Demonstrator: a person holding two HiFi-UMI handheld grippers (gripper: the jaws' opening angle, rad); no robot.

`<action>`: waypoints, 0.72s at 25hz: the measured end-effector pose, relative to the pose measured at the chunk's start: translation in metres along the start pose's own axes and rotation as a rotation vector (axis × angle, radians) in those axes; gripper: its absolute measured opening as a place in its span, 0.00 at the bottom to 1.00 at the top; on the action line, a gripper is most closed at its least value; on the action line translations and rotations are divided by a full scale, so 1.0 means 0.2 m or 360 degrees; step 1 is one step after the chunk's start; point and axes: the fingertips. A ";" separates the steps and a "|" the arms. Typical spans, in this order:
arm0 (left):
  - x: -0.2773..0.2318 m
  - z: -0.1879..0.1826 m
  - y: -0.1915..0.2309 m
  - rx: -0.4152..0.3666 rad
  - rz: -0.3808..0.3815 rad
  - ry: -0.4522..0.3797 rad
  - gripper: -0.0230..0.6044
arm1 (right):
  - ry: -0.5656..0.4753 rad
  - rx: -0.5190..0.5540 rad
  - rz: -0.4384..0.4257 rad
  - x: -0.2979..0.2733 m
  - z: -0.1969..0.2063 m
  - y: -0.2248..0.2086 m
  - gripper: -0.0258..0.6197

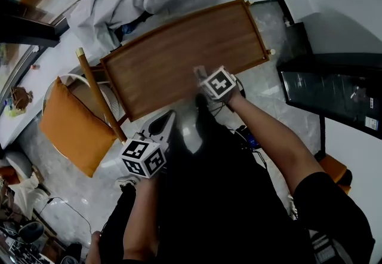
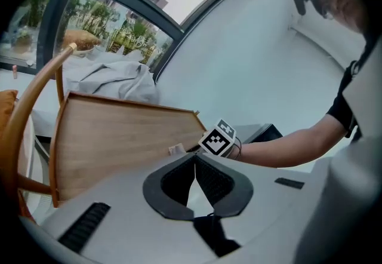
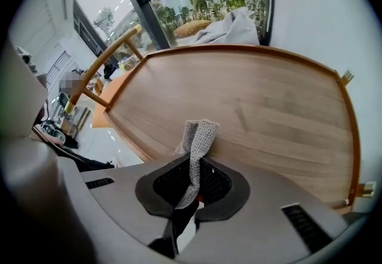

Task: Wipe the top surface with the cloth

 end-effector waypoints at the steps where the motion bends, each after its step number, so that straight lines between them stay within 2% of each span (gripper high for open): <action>1: -0.04 -0.01 -0.02 -0.0004 0.0007 0.0006 0.06 | -0.0013 -0.0005 0.0024 0.02 0.02 -0.07 0.10; 12: -0.40 -0.08 -0.20 -0.0029 0.0027 0.0014 0.06 | -0.0067 -0.0177 0.0264 0.31 0.28 -0.81 0.10; 18: -0.45 -0.06 -0.23 -0.0035 0.0001 0.0021 0.06 | -0.0083 -0.0274 0.0393 0.42 0.40 -1.08 0.10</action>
Point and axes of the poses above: the fingertips, and each gripper's own axes: x backward along the fingers, y to its left, z out of its underside, and after that the axes turned 3 degrees about y, right-handed
